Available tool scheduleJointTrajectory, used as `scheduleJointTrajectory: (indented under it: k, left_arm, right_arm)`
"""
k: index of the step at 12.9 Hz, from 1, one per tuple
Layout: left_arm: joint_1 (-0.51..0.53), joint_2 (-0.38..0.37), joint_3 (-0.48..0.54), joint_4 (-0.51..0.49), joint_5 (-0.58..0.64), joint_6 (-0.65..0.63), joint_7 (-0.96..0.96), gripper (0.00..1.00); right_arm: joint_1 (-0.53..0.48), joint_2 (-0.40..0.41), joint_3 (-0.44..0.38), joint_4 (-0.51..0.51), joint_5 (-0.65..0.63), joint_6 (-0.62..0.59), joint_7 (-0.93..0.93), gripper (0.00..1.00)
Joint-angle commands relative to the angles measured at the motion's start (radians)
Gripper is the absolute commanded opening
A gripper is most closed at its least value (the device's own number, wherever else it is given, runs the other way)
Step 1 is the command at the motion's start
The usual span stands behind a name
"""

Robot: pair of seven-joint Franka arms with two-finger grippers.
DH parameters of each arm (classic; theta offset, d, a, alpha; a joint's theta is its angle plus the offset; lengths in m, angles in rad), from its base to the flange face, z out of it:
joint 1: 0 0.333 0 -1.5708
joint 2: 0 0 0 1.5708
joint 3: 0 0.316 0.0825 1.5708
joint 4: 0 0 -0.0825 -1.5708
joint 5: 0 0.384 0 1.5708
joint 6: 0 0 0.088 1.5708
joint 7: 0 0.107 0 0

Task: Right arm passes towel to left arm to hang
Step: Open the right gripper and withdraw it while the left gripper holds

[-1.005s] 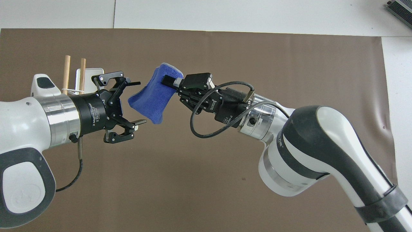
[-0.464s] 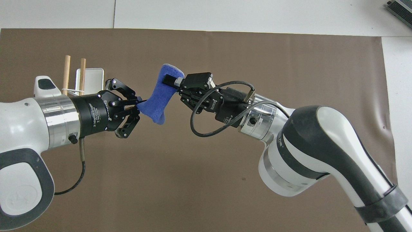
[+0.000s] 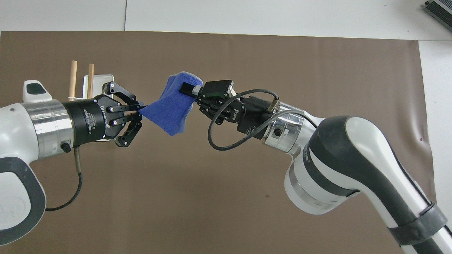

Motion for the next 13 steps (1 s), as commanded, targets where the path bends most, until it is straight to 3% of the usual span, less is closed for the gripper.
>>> scheduleJointTrajectory:
  k: [1, 4, 6, 10, 13]
  left_arm:
    - [0.022, -0.019, -0.003, -0.005, -0.017, -0.042, 0.023, 0.00]
    - [0.037, -0.014, -0.001, -0.004, 0.002, -0.038, 0.154, 0.00]
    - [0.042, -0.014, -0.001, -0.004, 0.075, -0.041, 0.279, 0.00]
    - [0.034, 0.038, -0.004, 0.047, 0.342, -0.056, 0.287, 0.00]
    - [0.104, 0.069, -0.001, 0.044, 0.354, -0.041, 0.288, 0.00]
  right_arm:
    - [-0.035, -0.013, 0.001, -0.011, -0.190, 0.014, 0.004, 1.00]
    - [-0.068, 0.004, -0.001, -0.008, -0.494, 0.014, 0.005, 1.00]
    - [-0.107, 0.014, -0.002, -0.013, -0.775, 0.014, 0.008, 1.00]
    - [-0.207, 0.031, -0.002, -0.016, -1.270, -0.002, 0.037, 1.00]
    - [-0.250, 0.030, -0.004, -0.011, -1.621, -0.031, 0.196, 1.00]
